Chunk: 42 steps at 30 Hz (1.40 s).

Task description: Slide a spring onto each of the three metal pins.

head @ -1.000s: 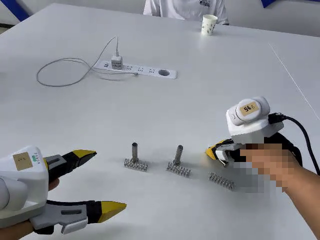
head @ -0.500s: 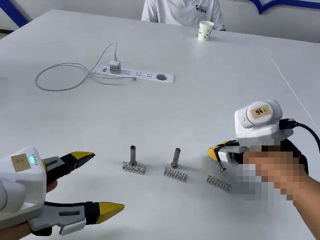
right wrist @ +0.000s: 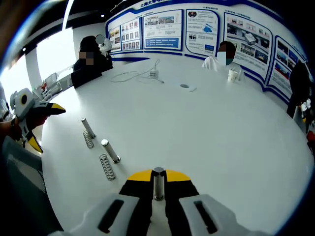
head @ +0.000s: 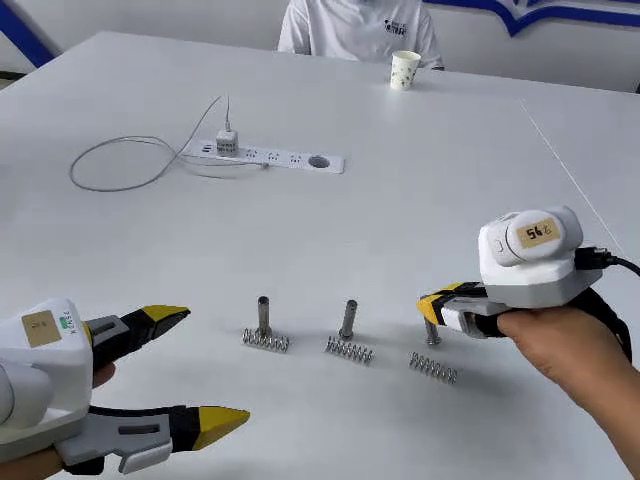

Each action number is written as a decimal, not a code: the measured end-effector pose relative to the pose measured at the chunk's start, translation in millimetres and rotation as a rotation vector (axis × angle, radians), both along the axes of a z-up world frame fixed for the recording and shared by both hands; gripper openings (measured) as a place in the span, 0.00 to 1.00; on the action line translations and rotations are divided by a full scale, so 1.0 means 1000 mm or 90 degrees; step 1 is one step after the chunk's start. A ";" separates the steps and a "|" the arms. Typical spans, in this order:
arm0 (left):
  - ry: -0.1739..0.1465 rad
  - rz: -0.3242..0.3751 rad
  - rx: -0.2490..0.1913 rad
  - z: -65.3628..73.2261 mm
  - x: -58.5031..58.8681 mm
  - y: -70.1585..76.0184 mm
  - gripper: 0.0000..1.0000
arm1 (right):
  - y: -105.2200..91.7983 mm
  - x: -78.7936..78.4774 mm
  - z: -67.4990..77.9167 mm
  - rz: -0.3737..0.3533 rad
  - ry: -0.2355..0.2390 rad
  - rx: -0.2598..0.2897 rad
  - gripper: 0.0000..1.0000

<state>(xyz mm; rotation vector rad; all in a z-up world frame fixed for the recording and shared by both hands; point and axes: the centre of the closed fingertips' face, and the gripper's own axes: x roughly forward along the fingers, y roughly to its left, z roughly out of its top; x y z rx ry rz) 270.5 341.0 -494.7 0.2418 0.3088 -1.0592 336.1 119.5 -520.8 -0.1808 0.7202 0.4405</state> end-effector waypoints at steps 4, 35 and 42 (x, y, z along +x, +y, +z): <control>-0.001 -0.002 0.001 0.000 -0.001 -0.001 0.77 | -0.003 -0.003 0.002 -0.003 -0.005 0.001 0.09; -0.010 -0.008 0.002 0.006 -0.007 -0.008 0.77 | -0.018 -0.028 0.006 0.014 -0.021 -0.007 0.09; -0.011 -0.011 0.002 0.006 -0.009 -0.009 0.77 | -0.021 -0.029 0.002 0.019 -0.016 -0.013 0.09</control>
